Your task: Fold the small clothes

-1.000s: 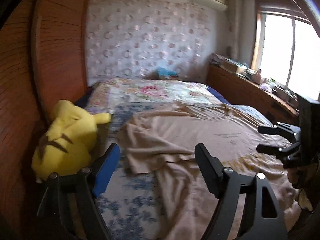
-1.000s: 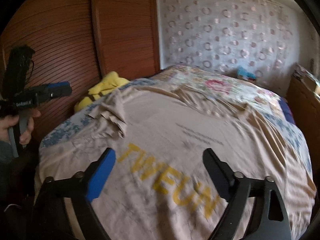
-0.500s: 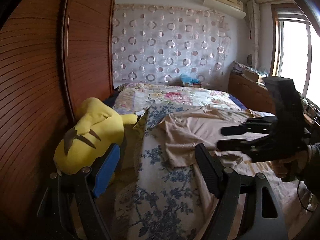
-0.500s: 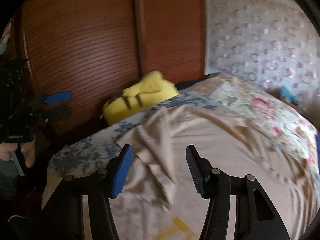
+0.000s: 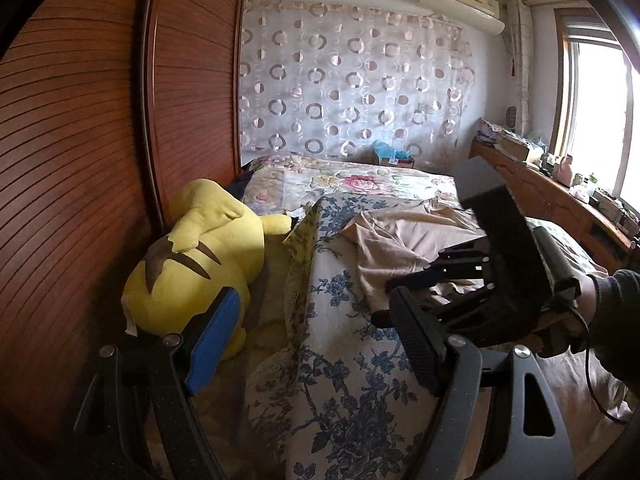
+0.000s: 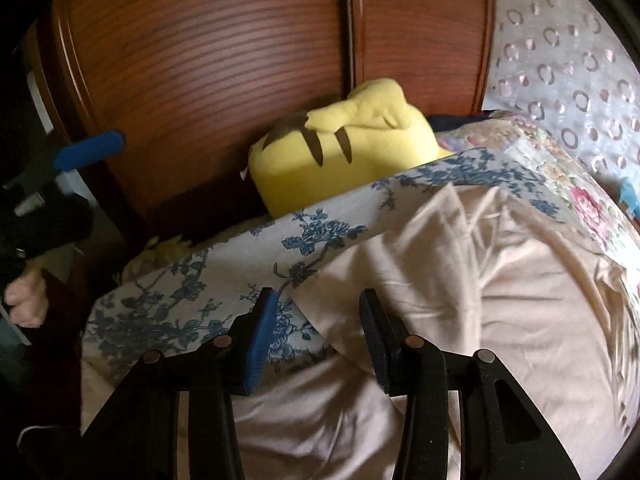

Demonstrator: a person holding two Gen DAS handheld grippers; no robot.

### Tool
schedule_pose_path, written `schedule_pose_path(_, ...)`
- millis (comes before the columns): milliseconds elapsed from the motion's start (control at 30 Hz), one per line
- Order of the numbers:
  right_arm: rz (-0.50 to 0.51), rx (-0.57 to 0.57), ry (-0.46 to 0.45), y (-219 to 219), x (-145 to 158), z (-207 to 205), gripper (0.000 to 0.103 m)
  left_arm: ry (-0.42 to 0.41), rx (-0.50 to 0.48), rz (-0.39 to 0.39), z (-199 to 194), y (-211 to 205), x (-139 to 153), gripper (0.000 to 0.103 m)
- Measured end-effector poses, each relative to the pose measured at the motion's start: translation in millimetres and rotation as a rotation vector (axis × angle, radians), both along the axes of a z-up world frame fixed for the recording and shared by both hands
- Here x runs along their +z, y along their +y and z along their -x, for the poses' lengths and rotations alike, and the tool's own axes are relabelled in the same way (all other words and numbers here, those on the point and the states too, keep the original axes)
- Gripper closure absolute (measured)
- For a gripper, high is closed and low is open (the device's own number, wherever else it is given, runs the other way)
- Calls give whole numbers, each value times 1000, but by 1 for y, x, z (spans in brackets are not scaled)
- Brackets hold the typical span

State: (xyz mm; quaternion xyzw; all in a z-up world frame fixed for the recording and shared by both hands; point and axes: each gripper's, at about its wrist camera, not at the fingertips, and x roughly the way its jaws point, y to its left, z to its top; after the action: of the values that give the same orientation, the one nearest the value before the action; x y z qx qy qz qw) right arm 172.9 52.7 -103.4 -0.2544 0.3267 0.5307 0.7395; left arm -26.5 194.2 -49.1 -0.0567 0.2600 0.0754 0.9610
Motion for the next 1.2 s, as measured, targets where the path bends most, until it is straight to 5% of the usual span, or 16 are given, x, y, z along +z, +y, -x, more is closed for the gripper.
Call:
schedule_pose_path(100,18,2,-42,12,-2,9,59,-1,-1,1,0,1,0,25)
schedule_pose_path(233,39,-25,-94,21,-1,9,97,0,-3,0,0,0,-1,25)
schedule_pose_path(267,45,-39,-105,22,-3,6,100,-1,-5,-1,0,0,-1,25)
schedule_pose_path(633,-158,-277,-96,-58,66,-36,100,8,-53,-3,-6,-21,-4,25)
schedule_pose_path(933,-113,-504,-97,-83,60,-69,100,19,-81,-4,-15,-30,-1,25)
schedule_pose_path(1000,-83,-532,-87,-79,56,-76,95,24,-89,-11,-21,-33,-1,25)
schedule_pose_path(1067,-57,-553,-100,-78,50,-76,68,29,-101,-17,-27,-35,-1,25)
schedule_pose_path(1133,-57,-553,-93,-84,53,-82,56,37,-118,-12,-36,-37,0,25)
schedule_pose_path(1200,-62,-569,-92,-98,60,-76,54,47,-142,1,-47,-38,-1,25)
